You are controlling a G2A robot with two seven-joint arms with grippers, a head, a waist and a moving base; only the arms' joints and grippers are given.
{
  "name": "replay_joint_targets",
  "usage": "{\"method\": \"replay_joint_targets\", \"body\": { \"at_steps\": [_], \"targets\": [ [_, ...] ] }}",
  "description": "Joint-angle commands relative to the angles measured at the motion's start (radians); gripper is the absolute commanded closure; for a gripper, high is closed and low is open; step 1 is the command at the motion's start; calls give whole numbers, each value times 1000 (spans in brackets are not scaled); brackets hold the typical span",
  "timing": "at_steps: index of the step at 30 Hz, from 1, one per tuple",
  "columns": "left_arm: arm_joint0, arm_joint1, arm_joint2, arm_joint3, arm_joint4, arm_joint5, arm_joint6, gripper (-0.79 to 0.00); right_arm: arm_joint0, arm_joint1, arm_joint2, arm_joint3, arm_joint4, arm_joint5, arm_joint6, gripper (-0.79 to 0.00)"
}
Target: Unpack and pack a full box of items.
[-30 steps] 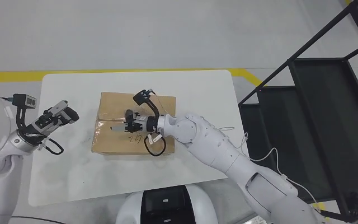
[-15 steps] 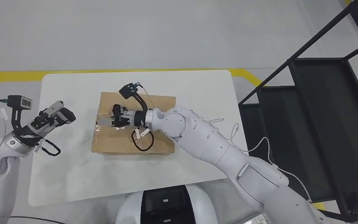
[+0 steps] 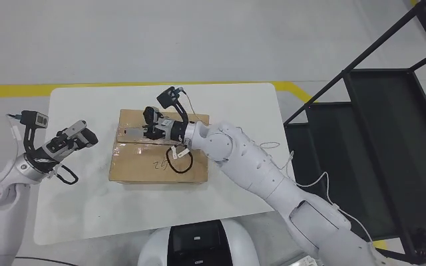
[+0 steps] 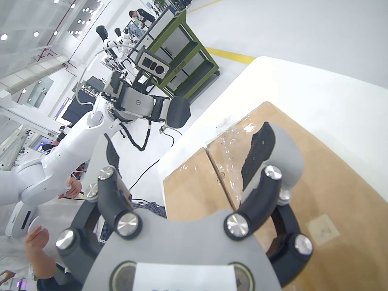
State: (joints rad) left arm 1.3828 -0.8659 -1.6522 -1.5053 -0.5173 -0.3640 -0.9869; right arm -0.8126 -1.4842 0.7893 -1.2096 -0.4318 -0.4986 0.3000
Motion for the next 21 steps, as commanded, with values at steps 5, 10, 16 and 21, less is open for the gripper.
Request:
{"method": "replay_joint_targets", "body": {
  "at_steps": [5, 10, 16, 21],
  "targets": [
    [-13, -4, 15, 3, 31, -8, 32, -785, -52, 58, 101, -94, -251, -157, 47, -785],
    [-11, -7, 27, -7, 55, -1, 55, -785, 13, 62, 94, 18, -248, -321, 115, -785],
    [2, -8, 21, -30, 79, 15, 77, -785, 134, 31, 25, 209, -179, -383, 154, -785],
    [14, -8, 12, -48, 91, 21, 87, -785, 217, -6, -39, 318, -149, -367, 175, -785]
  ]
}}
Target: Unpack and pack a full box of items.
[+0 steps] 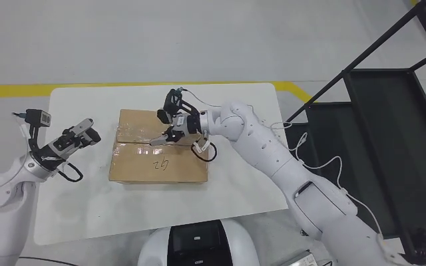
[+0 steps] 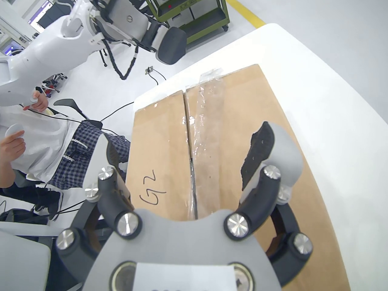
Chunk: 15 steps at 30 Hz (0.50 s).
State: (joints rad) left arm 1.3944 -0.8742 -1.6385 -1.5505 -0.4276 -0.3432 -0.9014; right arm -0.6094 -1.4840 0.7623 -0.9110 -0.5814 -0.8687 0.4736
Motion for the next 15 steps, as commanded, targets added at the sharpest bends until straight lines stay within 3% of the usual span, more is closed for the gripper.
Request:
{"method": "replay_joint_targets", "body": {
  "at_steps": [1, 4, 7, 11, 13, 15],
  "targets": [
    [7, 0, -5, -5, 3, 0, 4, -785, 29, -16, -28, 46, 0, 10, 1, -785],
    [14, 0, -11, -6, 4, 2, 3, -785, 50, -36, -58, 92, 0, 18, -5, -785],
    [18, 0, -21, -6, 2, 2, -2, -785, 66, -56, -85, 129, 0, 17, -23, -668],
    [22, 0, -27, -6, 0, 1, -5, -785, 82, -73, -107, 154, -20, 19, -41, -656],
    [22, 0, -28, -6, 0, 2, -8, -785, 86, -80, -117, 163, -36, 23, -51, -520],
    [22, -1, -29, -7, -1, 0, -9, -785, 91, -84, -125, 166, -61, 33, -62, -474]
  ]
}}
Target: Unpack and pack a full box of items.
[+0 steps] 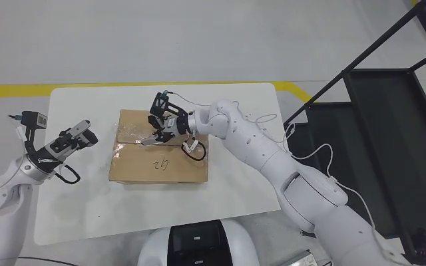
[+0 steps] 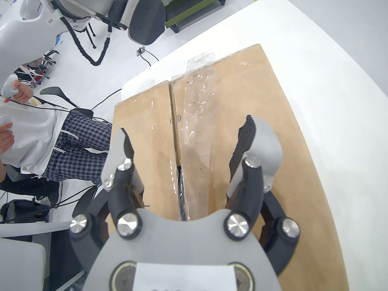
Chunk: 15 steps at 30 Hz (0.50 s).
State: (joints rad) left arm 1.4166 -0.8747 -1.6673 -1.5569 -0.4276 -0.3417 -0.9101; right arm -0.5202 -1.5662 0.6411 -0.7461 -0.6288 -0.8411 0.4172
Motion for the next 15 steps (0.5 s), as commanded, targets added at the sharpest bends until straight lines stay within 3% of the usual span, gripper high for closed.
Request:
{"method": "replay_joint_targets", "body": {
  "at_steps": [1, 6, 7, 8, 9, 11, 15],
  "targets": [
    [1, -1, -1, 0, -2, -3, -1, -785, 1, -5, -9, 1, -27, 8, -16, -416],
    [5, -1, -6, 1, -6, -5, -2, -785, 3, -10, -17, -7, -80, 22, -46, -292],
    [7, -2, -6, 0, -6, -6, -2, -785, 4, -11, -19, -11, -102, 33, -51, -249],
    [8, -2, -6, 0, -5, -7, -2, -785, 3, -11, -21, -14, -117, 43, -57, -148],
    [8, -2, -6, -1, -6, -7, -3, -785, 1, -11, -20, -16, -123, 47, -62, -123],
    [9, -3, -6, -2, -7, -8, -3, -785, -2, -11, -20, -20, -143, 57, -71, 0],
    [11, -4, -9, -6, -5, -8, -5, -785, -9, -11, -12, -33, -154, 61, -92, 0]
  ]
}}
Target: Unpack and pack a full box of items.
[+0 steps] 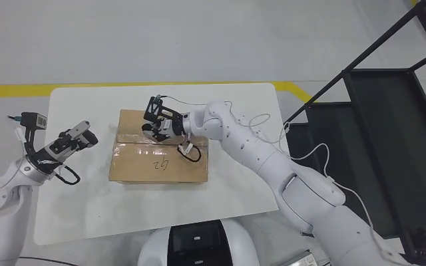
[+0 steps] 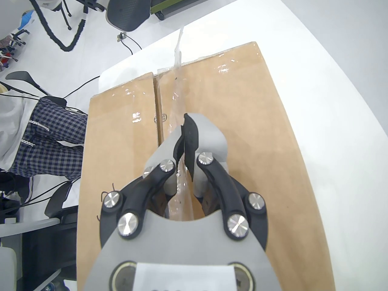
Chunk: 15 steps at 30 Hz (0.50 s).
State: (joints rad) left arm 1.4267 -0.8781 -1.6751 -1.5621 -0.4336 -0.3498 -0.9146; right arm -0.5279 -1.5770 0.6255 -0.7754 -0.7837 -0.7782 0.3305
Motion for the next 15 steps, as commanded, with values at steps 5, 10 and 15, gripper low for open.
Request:
{"method": "replay_joint_targets", "body": {
  "at_steps": [5, 10, 15],
  "targets": [
    [2, -1, -4, -2, 1, -2, 0, -785, -12, 5, 26, -31, 14, -24, -27, 0],
    [5, -2, -5, -5, 3, -2, 0, -785, -25, 14, 54, -64, 45, -56, -26, 0],
    [6, -3, -6, -5, 1, -2, -2, -785, -42, 25, 87, -94, 114, -111, -7, 0]
  ]
}}
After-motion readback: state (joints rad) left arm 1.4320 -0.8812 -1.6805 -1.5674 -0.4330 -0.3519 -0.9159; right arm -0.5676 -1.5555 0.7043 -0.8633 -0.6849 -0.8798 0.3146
